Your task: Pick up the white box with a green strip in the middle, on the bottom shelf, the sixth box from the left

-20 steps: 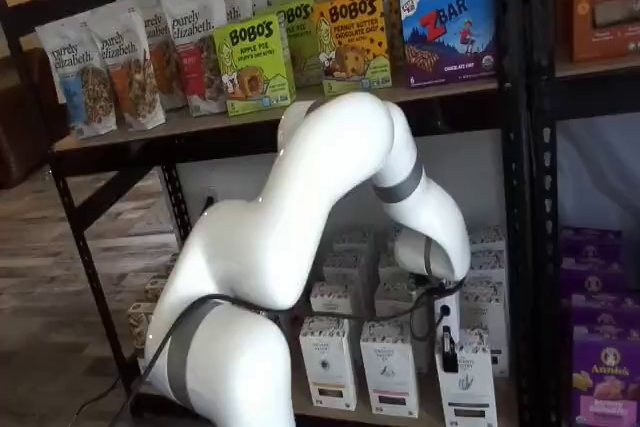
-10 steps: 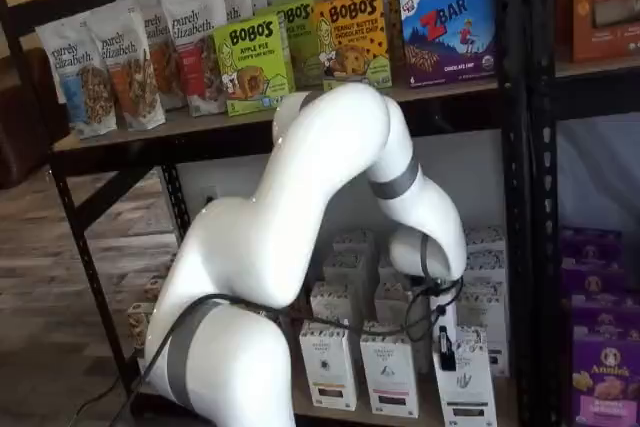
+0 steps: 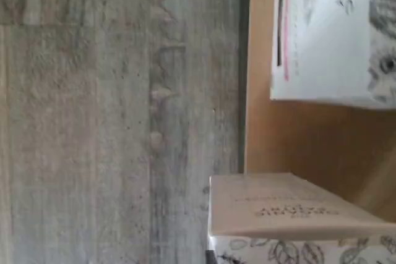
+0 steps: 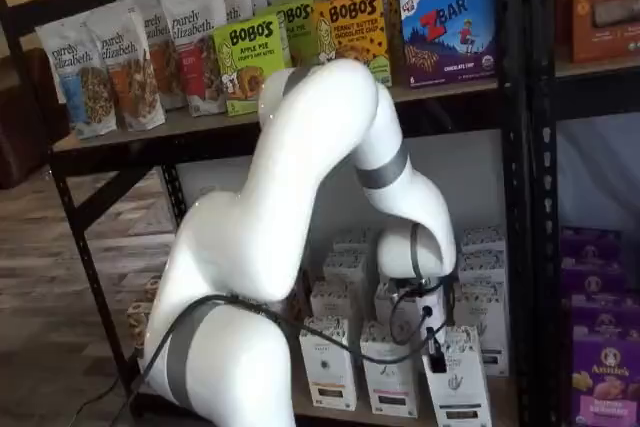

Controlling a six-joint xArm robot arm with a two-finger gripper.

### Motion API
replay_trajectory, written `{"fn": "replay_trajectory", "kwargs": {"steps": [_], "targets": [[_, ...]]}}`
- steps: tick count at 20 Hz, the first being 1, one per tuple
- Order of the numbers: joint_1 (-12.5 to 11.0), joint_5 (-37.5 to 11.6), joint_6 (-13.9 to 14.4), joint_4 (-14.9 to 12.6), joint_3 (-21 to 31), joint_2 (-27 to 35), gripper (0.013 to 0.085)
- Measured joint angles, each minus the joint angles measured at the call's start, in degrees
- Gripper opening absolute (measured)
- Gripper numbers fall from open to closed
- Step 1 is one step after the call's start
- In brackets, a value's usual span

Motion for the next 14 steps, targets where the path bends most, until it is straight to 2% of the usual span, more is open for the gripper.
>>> {"fn": "replay_trajectory", "kwargs": {"steps": [6, 8, 11, 14], "targets": [[1.21, -1.39, 3.77, -2.63, 8.36, -6.69, 0.045], [2.11, -1.54, 3.46, -1.33, 11.96, -9.73, 0.045], [3.59, -1.74, 0.4, 3.5, 17.24, -14.45, 0.045], [4.83, -1.35, -0.92, 6.17, 21.22, -18.45, 0.045]]}}
